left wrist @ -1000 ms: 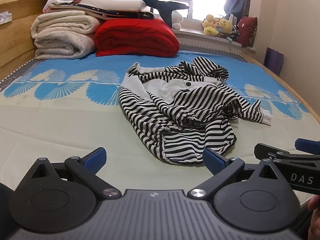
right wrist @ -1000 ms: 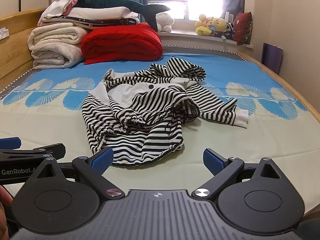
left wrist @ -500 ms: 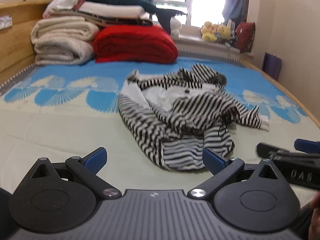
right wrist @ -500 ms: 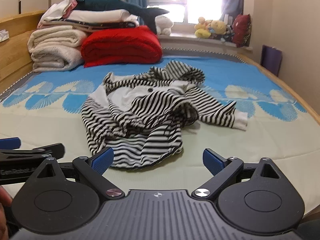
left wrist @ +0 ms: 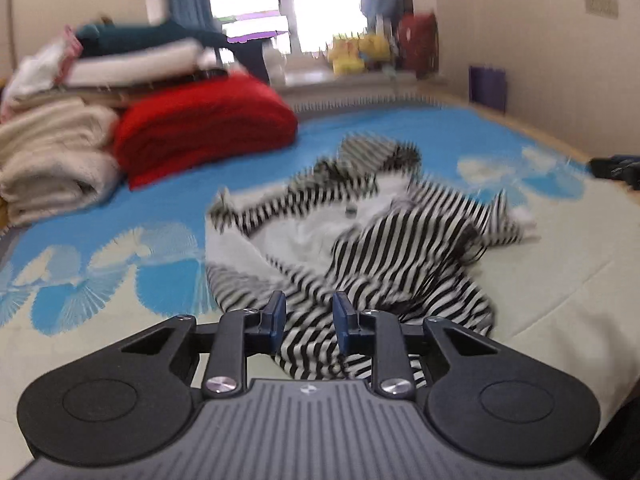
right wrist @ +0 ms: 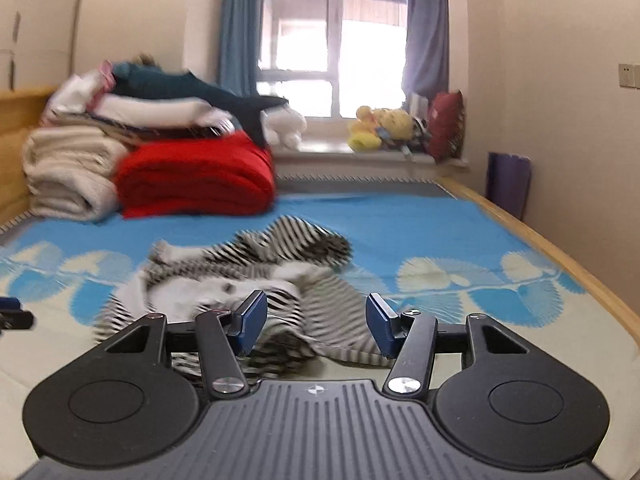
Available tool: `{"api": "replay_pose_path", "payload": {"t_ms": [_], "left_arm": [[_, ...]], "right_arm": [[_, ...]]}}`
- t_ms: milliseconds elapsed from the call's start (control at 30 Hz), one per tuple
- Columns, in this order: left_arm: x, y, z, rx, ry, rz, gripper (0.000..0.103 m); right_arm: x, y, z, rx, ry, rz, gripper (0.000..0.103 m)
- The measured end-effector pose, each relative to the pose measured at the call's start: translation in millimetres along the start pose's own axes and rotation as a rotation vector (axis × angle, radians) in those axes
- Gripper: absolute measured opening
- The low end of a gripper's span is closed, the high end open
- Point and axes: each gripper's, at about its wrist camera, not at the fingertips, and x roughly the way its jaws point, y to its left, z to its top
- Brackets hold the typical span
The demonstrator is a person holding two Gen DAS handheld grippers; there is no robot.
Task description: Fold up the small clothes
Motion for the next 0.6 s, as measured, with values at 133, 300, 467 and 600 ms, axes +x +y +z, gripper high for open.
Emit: {"api": "replay_pose_path", "payload": {"t_ms": [133, 300, 467, 600], "left_arm": [[71, 2, -11, 0.012, 0.152, -0.060, 0.028], [140, -10, -23, 0.031, 0.300, -0.087, 0.047], [179, -29, -42, 0.124, 0.395, -0.052, 0.053], [170, -23, -39, 0.154, 0.350, -0.014, 0.013]], "right_arm": [[24, -12, -15, 0.000, 0.130, -0.005, 0.044], [23, -15, -13, -0.078, 0.084, 0.000, 0.045], [28, -28, -13, -0.055, 0.114, -0.031, 0.045], [30, -36, -15, -0.006, 0.138, -0.048, 0.045]]}}
